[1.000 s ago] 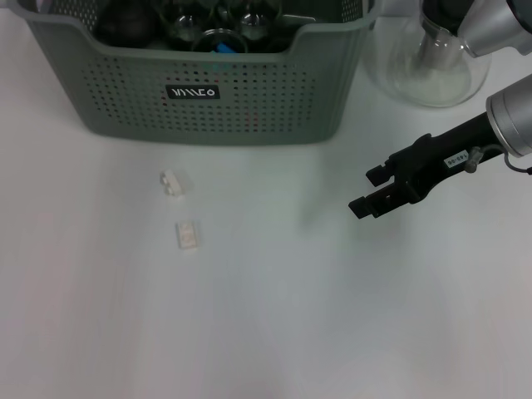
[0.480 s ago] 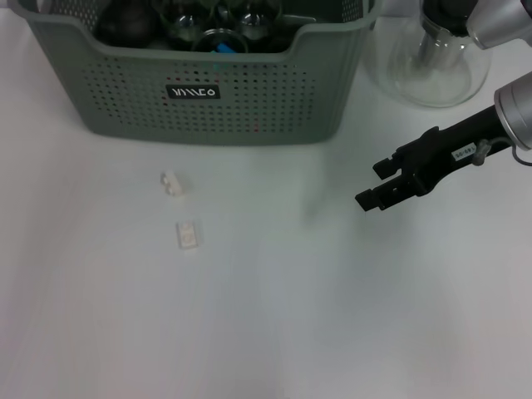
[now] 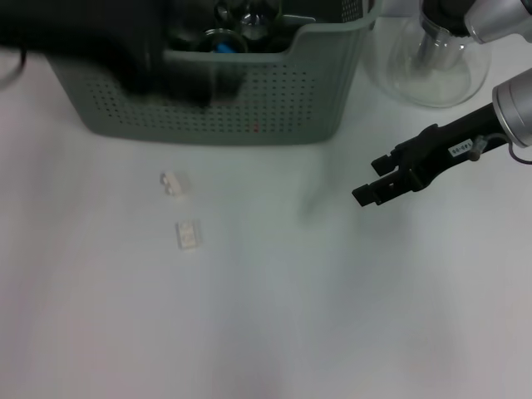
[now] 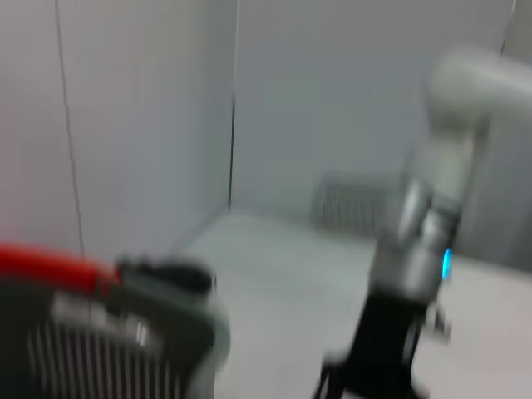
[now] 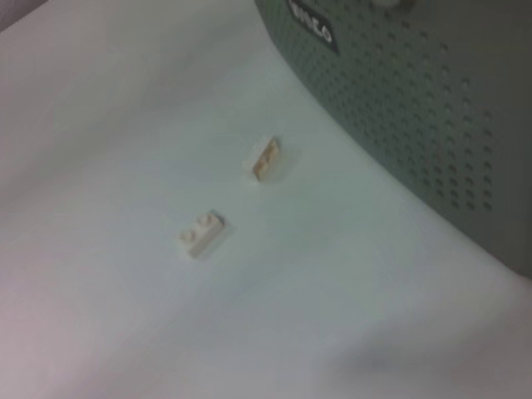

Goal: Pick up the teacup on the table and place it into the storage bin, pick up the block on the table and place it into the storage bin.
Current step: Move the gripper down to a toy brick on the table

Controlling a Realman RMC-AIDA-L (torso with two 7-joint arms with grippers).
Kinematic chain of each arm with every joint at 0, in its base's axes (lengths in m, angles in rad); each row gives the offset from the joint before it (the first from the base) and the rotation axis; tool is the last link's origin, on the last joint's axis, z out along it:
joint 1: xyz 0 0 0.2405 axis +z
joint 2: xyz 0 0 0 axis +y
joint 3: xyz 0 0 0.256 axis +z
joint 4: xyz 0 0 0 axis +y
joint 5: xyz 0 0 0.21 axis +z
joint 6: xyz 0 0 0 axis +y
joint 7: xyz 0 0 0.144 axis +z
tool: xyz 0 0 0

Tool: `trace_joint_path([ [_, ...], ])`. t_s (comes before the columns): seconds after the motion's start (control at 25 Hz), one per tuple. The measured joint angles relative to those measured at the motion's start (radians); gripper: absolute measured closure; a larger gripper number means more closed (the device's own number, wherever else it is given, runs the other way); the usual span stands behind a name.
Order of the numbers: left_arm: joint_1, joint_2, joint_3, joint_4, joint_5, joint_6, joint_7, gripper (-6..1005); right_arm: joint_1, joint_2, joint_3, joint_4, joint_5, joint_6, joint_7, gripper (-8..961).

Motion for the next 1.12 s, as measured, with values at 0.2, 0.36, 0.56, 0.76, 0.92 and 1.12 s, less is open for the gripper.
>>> trace_joint_path([
  [0.2,0.026,-0.035,0.178,-0.030,0.278,-0.019,0.061,152,0.007,0.006,0.000,0.002,0.000,0.009,0.016,175],
  [0.36,-0.002,-0.032,0.244,-0.116,0.394,-0.065,0.079,152,0.010,0.008,0.000,0.007,0.000,0.016,0.021,176],
  [0.56,-0.044,-0.032,0.391,-0.254,0.587,-0.192,0.086,151,0.011,0.010,-0.002,0.007,-0.001,0.016,0.040,176],
  [0.76,-0.094,-0.034,0.539,-0.392,0.704,-0.309,0.018,151,0.010,0.010,-0.003,0.007,-0.001,0.016,0.055,175],
  [0.92,-0.114,-0.035,0.604,-0.460,0.740,-0.365,-0.002,151,0.009,0.009,-0.002,0.007,-0.002,0.015,0.056,175],
  [1.12,-0.125,-0.036,0.642,-0.490,0.746,-0.377,-0.017,152,0.005,0.009,-0.001,0.008,-0.002,0.016,0.064,176],
])
